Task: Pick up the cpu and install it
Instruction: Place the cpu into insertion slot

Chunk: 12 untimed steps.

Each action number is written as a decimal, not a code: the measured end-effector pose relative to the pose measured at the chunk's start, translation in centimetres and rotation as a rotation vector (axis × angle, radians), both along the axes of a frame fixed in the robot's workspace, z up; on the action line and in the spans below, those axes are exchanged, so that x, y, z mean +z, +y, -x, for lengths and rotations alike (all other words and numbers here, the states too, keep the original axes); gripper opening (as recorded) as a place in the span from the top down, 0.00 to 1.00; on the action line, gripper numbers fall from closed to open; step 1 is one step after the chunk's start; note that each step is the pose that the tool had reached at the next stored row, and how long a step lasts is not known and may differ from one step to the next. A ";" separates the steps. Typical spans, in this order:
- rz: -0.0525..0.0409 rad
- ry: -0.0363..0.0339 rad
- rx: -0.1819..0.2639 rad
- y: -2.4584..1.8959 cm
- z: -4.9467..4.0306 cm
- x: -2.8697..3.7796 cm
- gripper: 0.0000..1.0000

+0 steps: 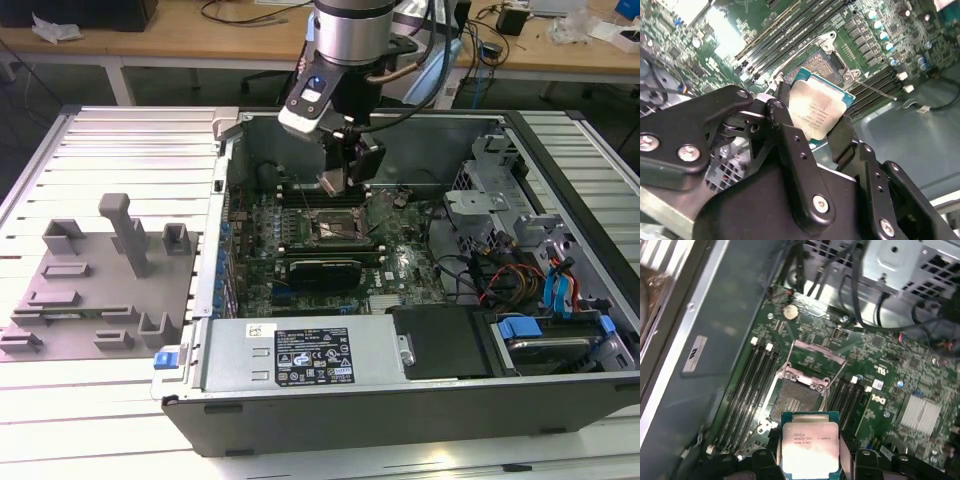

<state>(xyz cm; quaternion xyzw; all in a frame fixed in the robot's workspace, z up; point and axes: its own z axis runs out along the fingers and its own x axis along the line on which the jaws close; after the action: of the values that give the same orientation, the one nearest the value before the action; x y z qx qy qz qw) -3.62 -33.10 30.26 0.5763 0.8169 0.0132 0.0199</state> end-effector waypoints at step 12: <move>0.0000 0.0000 -0.261 0.00 0.00 -0.11 0.45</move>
<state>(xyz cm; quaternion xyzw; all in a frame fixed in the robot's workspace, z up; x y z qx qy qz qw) -3.62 -33.10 30.15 0.6776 0.7351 0.0105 0.0214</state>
